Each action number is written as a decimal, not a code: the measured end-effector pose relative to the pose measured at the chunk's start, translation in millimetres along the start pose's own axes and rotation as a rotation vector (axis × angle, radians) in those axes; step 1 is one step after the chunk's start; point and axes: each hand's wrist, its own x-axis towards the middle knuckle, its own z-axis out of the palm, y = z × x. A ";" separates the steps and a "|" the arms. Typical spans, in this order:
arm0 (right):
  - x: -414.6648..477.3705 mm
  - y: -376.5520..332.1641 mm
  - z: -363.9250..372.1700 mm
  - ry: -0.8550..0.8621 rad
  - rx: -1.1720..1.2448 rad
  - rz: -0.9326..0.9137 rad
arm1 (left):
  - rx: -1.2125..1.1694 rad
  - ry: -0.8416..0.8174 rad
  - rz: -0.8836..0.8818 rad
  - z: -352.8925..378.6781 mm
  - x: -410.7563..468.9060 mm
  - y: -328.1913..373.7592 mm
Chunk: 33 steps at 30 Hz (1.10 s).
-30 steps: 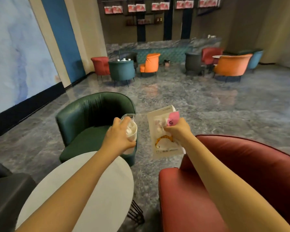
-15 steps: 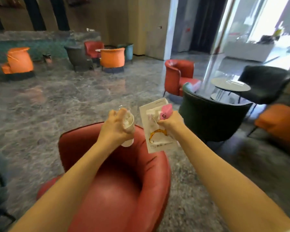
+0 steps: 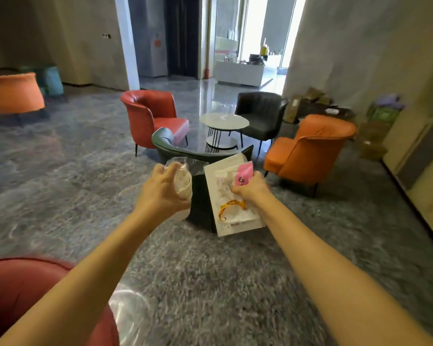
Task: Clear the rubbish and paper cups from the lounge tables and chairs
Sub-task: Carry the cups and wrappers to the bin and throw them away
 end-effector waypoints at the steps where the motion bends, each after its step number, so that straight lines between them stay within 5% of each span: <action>1: 23.9 -2.8 -0.6 0.004 -0.002 0.008 | -0.002 -0.003 0.016 11.8 23.5 -3.2; 15: 338.6 -152.5 114.4 -0.192 0.056 -0.133 | -0.002 0.118 -0.154 23.5 315.3 -123.2; 25: 511.4 -305.2 328.3 -0.548 0.099 -0.444 | 0.140 0.275 -0.476 -22.4 450.4 -305.7; 33: 562.2 -427.8 516.5 -0.881 0.111 -0.589 | 0.315 0.451 -0.805 -98.7 494.4 -444.5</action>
